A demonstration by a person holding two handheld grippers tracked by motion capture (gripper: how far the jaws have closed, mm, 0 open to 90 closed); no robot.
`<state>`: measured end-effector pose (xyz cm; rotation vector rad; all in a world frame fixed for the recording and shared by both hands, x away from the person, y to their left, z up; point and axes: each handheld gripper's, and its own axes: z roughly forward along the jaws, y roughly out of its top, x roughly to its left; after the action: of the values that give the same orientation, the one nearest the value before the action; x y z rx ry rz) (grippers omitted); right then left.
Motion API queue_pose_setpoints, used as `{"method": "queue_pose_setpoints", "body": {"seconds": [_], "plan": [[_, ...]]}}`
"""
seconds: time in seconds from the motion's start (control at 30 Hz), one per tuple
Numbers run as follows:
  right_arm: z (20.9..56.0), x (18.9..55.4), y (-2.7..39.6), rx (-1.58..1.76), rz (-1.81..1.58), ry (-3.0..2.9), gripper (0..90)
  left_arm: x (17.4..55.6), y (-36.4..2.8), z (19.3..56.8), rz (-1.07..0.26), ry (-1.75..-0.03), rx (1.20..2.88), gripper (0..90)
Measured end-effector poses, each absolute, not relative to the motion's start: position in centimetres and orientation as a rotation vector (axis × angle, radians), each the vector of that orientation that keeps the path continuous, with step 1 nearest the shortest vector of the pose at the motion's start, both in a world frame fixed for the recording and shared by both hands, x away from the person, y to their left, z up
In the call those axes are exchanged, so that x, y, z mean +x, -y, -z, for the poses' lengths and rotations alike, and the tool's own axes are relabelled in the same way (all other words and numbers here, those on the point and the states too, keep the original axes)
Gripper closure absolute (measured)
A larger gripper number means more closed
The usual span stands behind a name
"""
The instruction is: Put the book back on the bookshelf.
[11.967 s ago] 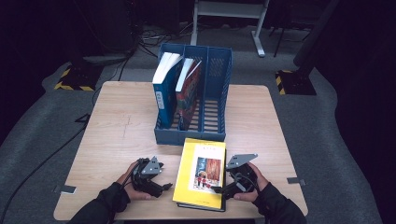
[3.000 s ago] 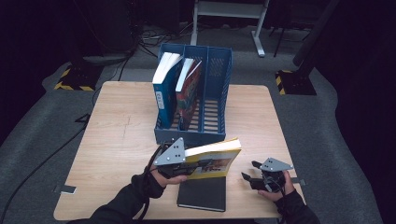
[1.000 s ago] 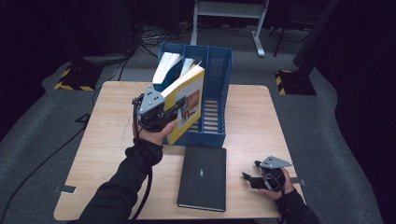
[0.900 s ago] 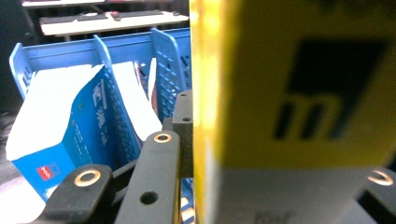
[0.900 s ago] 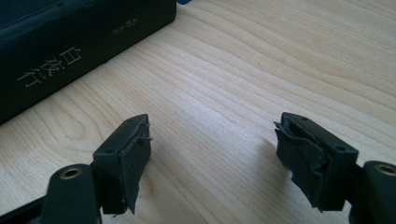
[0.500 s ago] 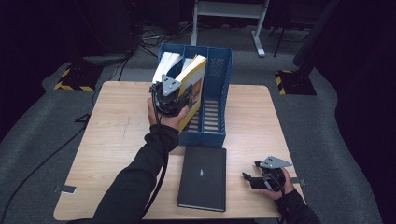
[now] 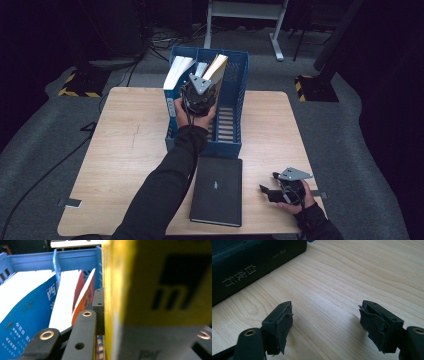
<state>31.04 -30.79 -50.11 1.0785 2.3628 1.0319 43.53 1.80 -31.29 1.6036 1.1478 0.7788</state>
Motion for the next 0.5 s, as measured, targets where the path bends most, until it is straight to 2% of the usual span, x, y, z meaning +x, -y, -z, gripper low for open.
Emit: {"method": "queue_pose_setpoints", "body": {"seconds": [0.27,0.5], "plan": [[50.1,31.0,30.8,1.078,-1.032,-2.363,26.0,44.4,-2.3,32.1,-0.736,-1.209,1.531,75.0],[50.1,31.0,30.8,1.078,-1.034,-2.363,26.0,45.4,-1.3,32.7,-0.764,-1.202,1.519,75.0]]}}
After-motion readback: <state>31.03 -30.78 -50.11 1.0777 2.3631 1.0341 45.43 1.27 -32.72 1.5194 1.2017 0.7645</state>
